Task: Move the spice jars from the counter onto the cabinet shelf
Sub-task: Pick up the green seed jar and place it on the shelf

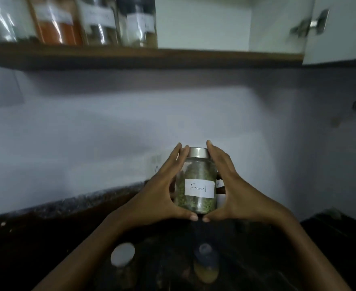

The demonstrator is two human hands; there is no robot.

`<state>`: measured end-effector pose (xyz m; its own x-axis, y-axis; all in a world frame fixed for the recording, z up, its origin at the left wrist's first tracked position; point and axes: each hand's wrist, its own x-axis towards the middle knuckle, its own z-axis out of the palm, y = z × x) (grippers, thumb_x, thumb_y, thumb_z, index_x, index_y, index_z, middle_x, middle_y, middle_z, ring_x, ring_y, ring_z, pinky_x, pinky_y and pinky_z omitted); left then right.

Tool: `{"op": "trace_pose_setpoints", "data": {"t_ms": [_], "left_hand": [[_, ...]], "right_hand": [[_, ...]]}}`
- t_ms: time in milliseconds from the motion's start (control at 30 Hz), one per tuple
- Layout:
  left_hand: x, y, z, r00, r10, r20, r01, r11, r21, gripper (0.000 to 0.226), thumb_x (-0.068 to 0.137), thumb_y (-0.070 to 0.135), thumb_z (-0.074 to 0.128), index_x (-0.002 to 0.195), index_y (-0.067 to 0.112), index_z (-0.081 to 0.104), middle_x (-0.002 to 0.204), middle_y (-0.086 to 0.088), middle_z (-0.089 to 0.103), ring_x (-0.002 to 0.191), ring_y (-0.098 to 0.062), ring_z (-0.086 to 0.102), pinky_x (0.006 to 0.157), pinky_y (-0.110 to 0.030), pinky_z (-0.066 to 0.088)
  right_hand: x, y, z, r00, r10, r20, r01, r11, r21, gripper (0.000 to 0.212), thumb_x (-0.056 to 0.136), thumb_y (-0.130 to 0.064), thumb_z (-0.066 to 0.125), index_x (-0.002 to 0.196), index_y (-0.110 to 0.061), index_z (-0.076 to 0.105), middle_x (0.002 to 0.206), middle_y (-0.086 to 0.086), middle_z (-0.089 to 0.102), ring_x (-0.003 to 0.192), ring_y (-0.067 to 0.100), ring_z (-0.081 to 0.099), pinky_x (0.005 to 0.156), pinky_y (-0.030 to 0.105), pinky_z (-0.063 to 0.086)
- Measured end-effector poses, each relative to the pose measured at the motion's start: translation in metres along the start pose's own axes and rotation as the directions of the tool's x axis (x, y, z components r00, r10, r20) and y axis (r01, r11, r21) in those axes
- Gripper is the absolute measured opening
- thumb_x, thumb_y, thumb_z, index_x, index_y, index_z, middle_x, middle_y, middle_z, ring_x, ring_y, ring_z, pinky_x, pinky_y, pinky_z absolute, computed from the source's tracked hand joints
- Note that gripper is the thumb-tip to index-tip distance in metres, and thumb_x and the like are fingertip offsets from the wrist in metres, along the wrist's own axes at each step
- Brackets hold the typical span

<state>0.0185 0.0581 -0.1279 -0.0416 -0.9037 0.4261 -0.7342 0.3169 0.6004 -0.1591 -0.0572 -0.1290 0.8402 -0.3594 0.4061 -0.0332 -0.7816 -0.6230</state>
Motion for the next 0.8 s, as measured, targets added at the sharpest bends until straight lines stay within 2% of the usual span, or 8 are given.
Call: {"op": "trace_pose_setpoints", "data": {"t_ms": [100,233,333,433,533,600,700,800], "left_hand": [[0.034,0.015,-0.037,0.995,0.090,-0.042,-0.088,0.995,0.049,0.122,0.056,0.034,0.088,0.123,0.075,-0.006,0.149,0.035,-0.011,0.142,-0.002,0.014,0.102,-0.019,0.042],[0.074,0.042,-0.085,0.970,0.217,-0.105,-0.194,0.961,0.197,0.111,0.060,0.043,0.082,0.133,0.059,-0.001,0.150,0.031,-0.005,0.141,0.002,0.013,0.095,-0.005,0.037],[0.093,0.058,-0.120,0.943,0.249,-0.220,-0.203,0.956,0.213,0.087,0.070,0.063,0.066,0.137,0.054,0.011,0.148,0.031,0.011,0.136,0.008,0.020,0.105,-0.014,0.033],[0.110,0.058,-0.150,0.880,0.332,-0.340,-0.111,0.839,0.533,0.075,0.080,0.070,0.031,0.145,0.035,0.019,0.151,0.020,0.015,0.137,0.009,0.007,0.118,-0.028,0.007],[0.126,0.039,-0.171,0.867,0.363,-0.342,0.072,0.587,0.807,0.087,0.078,0.076,0.007,0.150,0.026,0.007,0.156,0.011,-0.007,0.142,-0.007,-0.018,0.114,-0.041,-0.017],[0.134,0.019,-0.182,0.863,0.343,-0.371,0.186,0.467,0.865,0.092,0.074,0.079,-0.007,0.149,0.026,-0.009,0.153,0.005,-0.026,0.139,-0.016,-0.030,0.111,-0.046,-0.022],[0.140,-0.003,-0.191,0.848,0.293,-0.442,0.282,0.456,0.844,0.088,0.073,0.078,-0.010,0.141,0.025,-0.028,0.149,-0.001,-0.036,0.136,-0.021,-0.036,0.108,-0.043,-0.027],[0.140,-0.016,-0.192,0.844,0.355,-0.402,0.287,0.335,0.898,0.085,0.085,0.072,0.008,0.150,0.017,-0.003,0.157,-0.013,-0.012,0.143,-0.029,-0.015,0.113,-0.049,-0.007]], "right_hand": [[0.033,-0.013,-0.027,0.986,-0.090,-0.137,0.086,0.996,-0.038,0.133,0.056,-0.019,0.089,0.139,-0.049,-0.011,0.135,-0.033,0.006,0.122,0.000,0.035,0.086,0.010,0.047],[0.079,-0.032,-0.067,0.934,-0.218,-0.283,0.202,0.976,-0.085,0.134,0.056,-0.012,0.088,0.142,-0.046,-0.008,0.136,-0.031,0.008,0.121,0.009,0.041,0.084,0.013,0.050],[0.110,-0.046,-0.100,0.889,-0.290,-0.354,0.260,0.957,-0.129,0.134,0.055,-0.008,0.088,0.144,-0.044,-0.005,0.139,-0.030,0.006,0.120,0.011,0.043,0.081,0.015,0.052],[0.139,-0.060,-0.128,0.850,-0.330,-0.411,0.273,0.943,-0.193,0.133,0.054,-0.007,0.088,0.146,-0.038,-0.003,0.143,-0.024,0.004,0.123,0.011,0.037,0.081,0.012,0.050],[0.166,-0.071,-0.144,0.826,-0.358,-0.436,0.276,0.931,-0.240,0.130,0.054,-0.003,0.087,0.147,-0.030,0.000,0.145,-0.015,0.007,0.120,0.012,0.035,0.073,0.004,0.048],[0.184,-0.077,-0.150,0.814,-0.371,-0.447,0.281,0.925,-0.257,0.128,0.054,0.000,0.085,0.147,-0.030,0.002,0.142,-0.014,0.009,0.115,0.016,0.041,0.071,0.016,0.054],[0.209,-0.084,-0.157,0.780,-0.434,-0.451,0.308,0.893,-0.327,0.126,0.052,0.002,0.084,0.145,-0.029,0.005,0.141,-0.010,0.007,0.111,0.018,0.047,0.068,0.022,0.057],[0.233,-0.089,-0.164,0.772,-0.461,-0.437,0.313,0.875,-0.369,0.124,0.051,0.002,0.083,0.145,-0.026,0.006,0.143,-0.004,0.004,0.106,0.020,0.047,0.061,0.017,0.055]]}}
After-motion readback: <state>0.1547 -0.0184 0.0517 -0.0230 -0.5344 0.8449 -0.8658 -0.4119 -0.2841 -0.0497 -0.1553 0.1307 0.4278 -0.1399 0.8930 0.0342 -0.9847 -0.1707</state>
